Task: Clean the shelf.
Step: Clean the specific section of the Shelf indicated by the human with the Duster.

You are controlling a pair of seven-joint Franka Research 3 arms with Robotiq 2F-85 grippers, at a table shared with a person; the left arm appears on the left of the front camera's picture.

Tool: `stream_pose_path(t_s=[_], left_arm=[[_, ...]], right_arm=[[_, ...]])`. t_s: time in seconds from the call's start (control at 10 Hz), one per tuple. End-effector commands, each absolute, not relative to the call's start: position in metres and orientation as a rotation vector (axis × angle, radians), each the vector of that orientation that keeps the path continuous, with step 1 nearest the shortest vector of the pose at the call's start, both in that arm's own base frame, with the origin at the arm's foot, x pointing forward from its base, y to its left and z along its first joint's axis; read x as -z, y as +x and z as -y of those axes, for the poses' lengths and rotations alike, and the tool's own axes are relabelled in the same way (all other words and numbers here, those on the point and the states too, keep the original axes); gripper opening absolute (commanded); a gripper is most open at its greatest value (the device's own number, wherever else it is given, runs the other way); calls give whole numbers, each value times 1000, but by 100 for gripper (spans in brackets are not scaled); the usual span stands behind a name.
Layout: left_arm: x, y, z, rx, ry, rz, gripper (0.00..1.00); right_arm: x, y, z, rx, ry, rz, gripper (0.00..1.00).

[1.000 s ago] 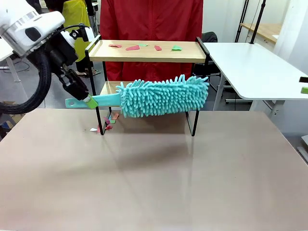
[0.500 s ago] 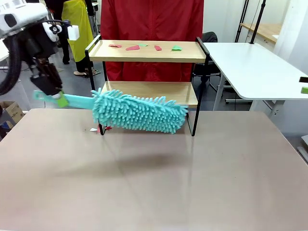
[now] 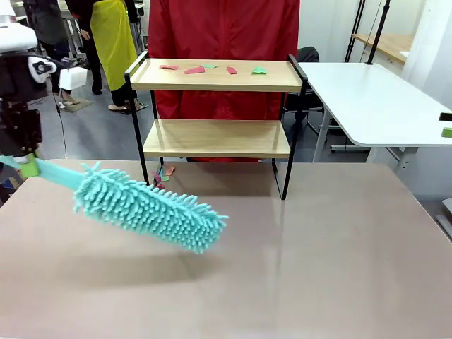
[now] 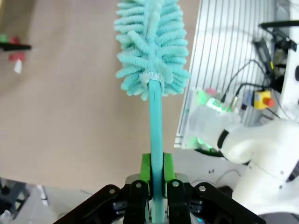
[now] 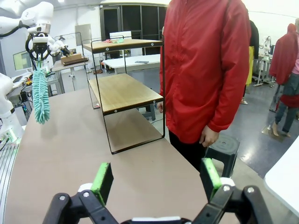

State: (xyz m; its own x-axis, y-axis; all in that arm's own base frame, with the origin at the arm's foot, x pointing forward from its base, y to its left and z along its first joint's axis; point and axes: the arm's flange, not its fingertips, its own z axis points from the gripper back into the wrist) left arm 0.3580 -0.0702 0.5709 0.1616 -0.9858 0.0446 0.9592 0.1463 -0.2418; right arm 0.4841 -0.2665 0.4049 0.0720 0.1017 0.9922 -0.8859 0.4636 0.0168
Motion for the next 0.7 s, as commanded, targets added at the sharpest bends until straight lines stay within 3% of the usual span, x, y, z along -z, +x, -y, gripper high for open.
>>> stream_pose_path(t_s=[0.0,0.2,0.4,0.6], left_arm=[[-582,354,45,1426,-201,-177,13],[-599,349,20,1410,-154,-212,13],[-615,352,13,1409,-139,-155,13],[-595,348,20,1381,-155,-205,13]], right_arm=[[-409,484,265,-880,789,1285,100],[-409,484,265,-880,789,1285,100],[-409,484,265,-880,789,1285,100],[-409,484,265,-880,789,1285,100]])
